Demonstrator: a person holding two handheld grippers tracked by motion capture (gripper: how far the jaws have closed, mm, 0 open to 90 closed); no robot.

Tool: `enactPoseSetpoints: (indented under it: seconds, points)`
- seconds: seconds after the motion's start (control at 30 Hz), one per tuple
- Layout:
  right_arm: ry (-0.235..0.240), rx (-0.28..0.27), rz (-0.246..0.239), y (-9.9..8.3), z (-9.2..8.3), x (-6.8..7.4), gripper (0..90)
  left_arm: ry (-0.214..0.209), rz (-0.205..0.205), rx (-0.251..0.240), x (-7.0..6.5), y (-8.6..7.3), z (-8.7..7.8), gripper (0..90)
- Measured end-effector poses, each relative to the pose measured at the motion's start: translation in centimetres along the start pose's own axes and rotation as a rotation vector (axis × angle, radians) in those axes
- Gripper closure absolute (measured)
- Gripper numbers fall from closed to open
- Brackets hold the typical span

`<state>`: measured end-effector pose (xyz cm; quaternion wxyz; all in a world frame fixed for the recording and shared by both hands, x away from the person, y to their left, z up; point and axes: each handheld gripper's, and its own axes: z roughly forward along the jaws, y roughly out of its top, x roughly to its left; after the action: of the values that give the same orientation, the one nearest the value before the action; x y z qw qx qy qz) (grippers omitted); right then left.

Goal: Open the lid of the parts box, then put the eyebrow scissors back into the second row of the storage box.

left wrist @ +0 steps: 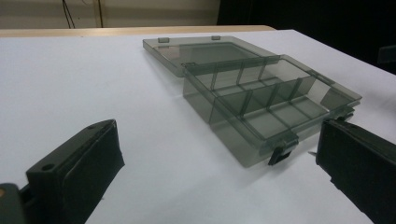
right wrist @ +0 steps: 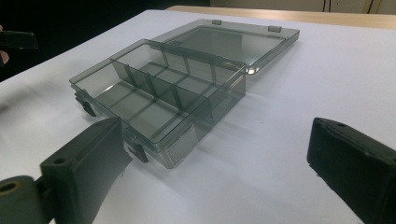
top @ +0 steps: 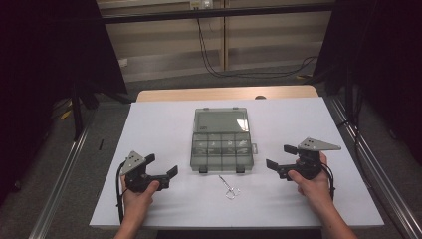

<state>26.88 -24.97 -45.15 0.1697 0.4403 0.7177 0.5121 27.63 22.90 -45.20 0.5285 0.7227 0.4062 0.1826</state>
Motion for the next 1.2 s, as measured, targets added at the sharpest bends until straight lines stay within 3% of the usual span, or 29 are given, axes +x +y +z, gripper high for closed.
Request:
enactPoseSetpoints:
  seconds: [0.17,0.33,0.53,0.73,1.07,1.2]
  points:
    - [-0.025,0.010,-0.006,0.0,-0.3,0.2,2.8,0.011,-0.009,-0.021,0.4,-0.2,-1.3,0.0]
    - [-0.020,0.023,-0.025,0.3,-0.4,0.7,4.2,0.011,-0.017,-0.019,0.8,-0.7,-1.8,0.0]
    - [-0.006,0.059,-0.067,0.8,-0.2,1.9,13.8,0.005,-0.008,-0.019,1.0,-0.9,-1.8,0.0]
    - [0.001,0.112,-0.077,1.7,0.4,3.2,24.2,0.010,-0.014,-0.033,1.3,-1.0,-1.9,0.0]
    - [-0.008,0.122,-0.116,2.3,1.5,4.7,28.7,-0.015,0.004,-0.024,0.9,-1.0,-1.6,0.0]
    - [0.002,0.127,-0.131,2.5,1.8,5.2,34.6,-0.015,0.012,-0.022,0.8,-1.0,-1.7,0.0]
